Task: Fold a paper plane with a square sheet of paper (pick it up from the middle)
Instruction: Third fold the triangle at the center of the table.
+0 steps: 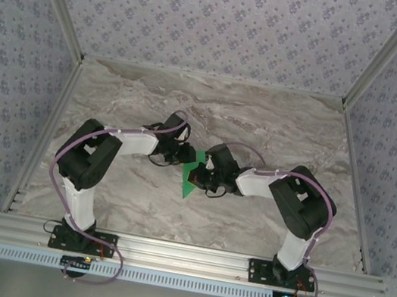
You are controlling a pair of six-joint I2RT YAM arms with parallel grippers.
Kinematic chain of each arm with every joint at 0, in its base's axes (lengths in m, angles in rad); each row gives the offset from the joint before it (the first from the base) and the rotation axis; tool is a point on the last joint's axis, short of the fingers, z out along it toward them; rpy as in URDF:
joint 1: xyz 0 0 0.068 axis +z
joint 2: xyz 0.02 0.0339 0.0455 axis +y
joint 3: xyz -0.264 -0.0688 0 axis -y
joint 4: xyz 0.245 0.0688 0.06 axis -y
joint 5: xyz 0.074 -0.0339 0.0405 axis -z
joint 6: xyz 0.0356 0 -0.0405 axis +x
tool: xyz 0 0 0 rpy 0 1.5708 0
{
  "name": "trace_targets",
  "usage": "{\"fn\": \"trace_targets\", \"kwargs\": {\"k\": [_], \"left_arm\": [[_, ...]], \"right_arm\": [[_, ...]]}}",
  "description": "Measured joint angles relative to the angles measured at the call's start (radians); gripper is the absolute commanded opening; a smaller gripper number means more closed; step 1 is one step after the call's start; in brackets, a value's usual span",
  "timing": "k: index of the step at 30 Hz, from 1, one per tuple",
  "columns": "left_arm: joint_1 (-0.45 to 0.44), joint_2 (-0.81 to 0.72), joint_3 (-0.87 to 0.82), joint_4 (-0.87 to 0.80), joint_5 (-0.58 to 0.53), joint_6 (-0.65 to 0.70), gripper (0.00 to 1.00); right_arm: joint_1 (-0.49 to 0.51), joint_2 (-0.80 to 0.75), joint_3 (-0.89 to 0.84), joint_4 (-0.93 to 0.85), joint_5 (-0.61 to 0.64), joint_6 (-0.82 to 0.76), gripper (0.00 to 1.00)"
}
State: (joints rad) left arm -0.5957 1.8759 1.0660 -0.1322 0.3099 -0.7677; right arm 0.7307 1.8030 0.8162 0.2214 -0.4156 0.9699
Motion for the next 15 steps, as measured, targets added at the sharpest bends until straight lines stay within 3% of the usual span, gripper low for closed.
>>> {"fn": "trace_targets", "kwargs": {"k": [15], "left_arm": [[0.0,0.0,0.0,0.0,-0.001,0.0,0.27]], "right_arm": [[-0.006,0.009,0.006,-0.006,0.011,-0.002,0.04]]}}
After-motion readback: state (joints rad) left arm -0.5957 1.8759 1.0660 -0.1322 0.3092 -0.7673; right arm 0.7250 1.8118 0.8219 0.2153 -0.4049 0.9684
